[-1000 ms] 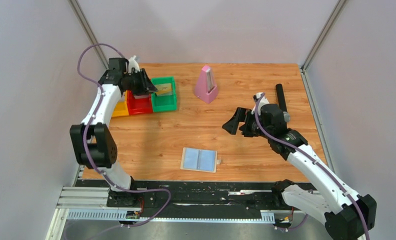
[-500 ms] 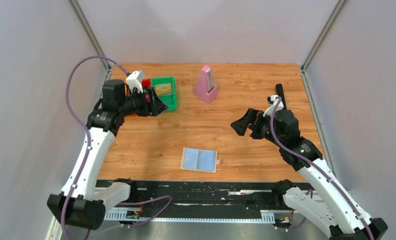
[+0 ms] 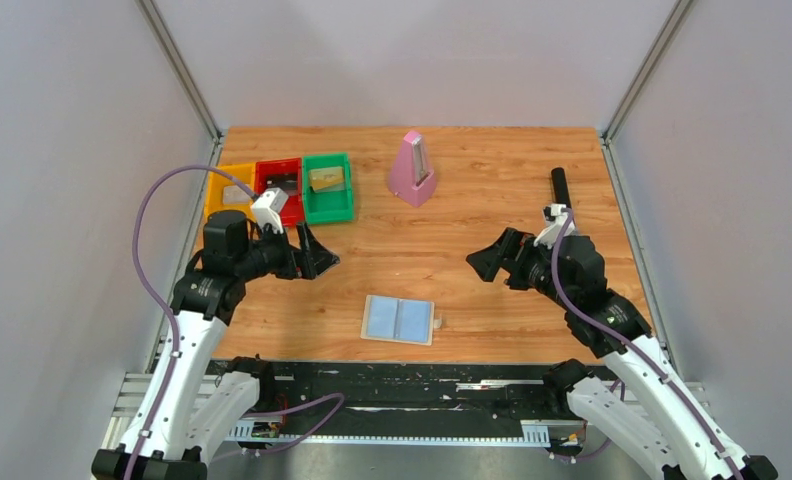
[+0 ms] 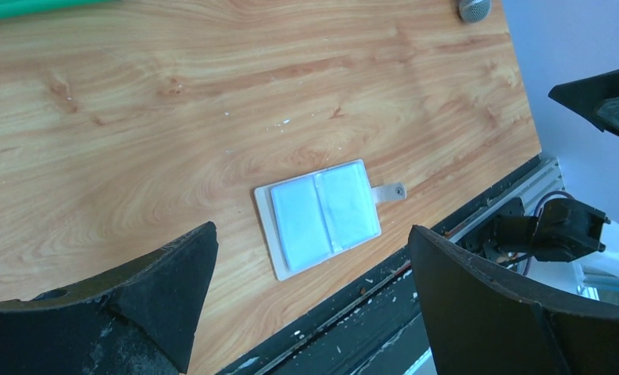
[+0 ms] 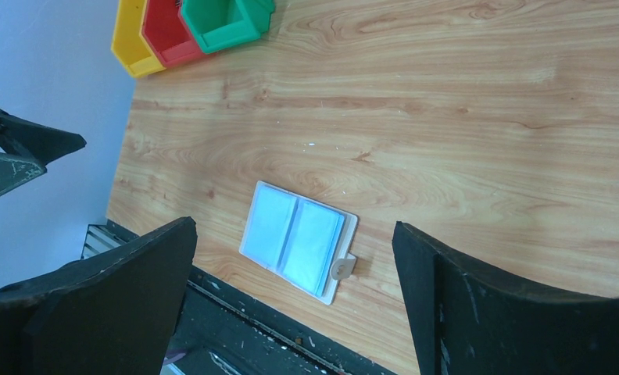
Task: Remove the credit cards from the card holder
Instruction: Reset both arms
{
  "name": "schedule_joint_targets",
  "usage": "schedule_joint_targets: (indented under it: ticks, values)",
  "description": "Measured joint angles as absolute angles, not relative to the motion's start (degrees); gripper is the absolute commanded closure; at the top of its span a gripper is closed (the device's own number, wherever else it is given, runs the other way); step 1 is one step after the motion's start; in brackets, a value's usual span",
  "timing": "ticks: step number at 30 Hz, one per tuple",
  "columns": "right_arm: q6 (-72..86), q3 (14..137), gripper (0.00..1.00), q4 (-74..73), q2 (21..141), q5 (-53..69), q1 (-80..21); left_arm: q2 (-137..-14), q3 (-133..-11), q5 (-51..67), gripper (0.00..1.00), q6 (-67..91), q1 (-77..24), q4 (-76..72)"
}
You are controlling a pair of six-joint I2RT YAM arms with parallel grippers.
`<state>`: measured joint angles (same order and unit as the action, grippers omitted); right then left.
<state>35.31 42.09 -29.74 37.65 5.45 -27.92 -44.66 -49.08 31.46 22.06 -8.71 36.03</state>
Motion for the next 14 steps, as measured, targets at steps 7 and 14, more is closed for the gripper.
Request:
schedule_joint_targets:
  ticks: [7, 14]
  values:
    - [36.2, 42.0, 0.0, -29.7, 37.6, 5.5, -27.9, -44.3, -48.4, 31.5, 0.0, 22.6, -8.7, 35.4]
    - [36.6, 42.0, 0.0, -29.7, 37.6, 5.5, -27.9, -44.3, -48.4, 31.5, 0.0, 22.7, -8.7, 35.3]
